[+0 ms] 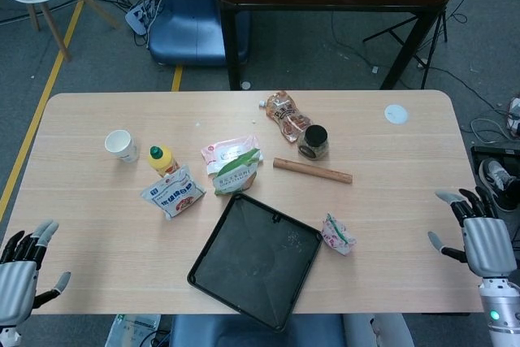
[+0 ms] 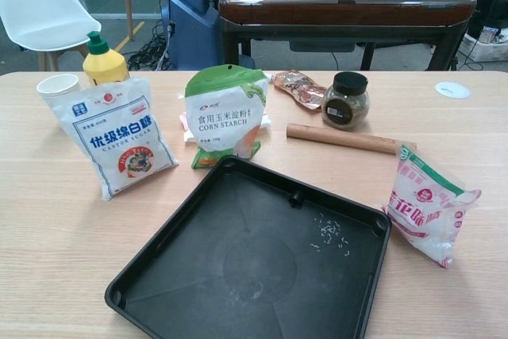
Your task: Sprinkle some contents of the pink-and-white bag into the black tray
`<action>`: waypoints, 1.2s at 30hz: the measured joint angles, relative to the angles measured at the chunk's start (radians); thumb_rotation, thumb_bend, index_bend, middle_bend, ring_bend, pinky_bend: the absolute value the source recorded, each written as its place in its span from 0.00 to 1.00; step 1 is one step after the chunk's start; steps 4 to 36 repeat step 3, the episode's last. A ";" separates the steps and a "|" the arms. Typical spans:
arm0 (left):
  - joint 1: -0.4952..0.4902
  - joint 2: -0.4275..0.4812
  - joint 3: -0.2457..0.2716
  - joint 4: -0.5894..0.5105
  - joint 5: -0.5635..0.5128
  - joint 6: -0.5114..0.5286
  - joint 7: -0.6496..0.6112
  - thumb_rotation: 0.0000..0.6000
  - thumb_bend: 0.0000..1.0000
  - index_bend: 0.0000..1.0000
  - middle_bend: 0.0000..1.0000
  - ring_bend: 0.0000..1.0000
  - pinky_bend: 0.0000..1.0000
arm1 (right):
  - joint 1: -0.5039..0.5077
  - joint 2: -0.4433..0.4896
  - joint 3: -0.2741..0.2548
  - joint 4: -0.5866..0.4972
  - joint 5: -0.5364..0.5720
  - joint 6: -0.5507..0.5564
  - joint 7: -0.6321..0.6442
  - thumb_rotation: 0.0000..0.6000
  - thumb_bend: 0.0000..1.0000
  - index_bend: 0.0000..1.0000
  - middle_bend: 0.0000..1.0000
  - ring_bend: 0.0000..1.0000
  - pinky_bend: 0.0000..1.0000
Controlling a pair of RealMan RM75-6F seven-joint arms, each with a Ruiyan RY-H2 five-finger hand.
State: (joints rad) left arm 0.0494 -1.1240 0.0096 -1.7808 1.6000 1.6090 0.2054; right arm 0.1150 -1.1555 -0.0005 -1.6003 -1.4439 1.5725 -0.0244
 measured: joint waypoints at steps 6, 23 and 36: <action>-0.005 0.001 -0.002 -0.001 0.001 -0.004 0.000 1.00 0.25 0.10 0.11 0.14 0.06 | -0.020 0.004 0.007 -0.007 0.007 0.011 -0.003 1.00 0.25 0.24 0.30 0.15 0.06; -0.005 0.001 -0.002 -0.001 0.001 -0.004 0.000 1.00 0.25 0.10 0.11 0.14 0.06 | -0.020 0.004 0.007 -0.007 0.007 0.011 -0.003 1.00 0.25 0.24 0.30 0.15 0.06; -0.005 0.001 -0.002 -0.001 0.001 -0.004 0.000 1.00 0.25 0.10 0.11 0.14 0.06 | -0.020 0.004 0.007 -0.007 0.007 0.011 -0.003 1.00 0.25 0.24 0.30 0.15 0.06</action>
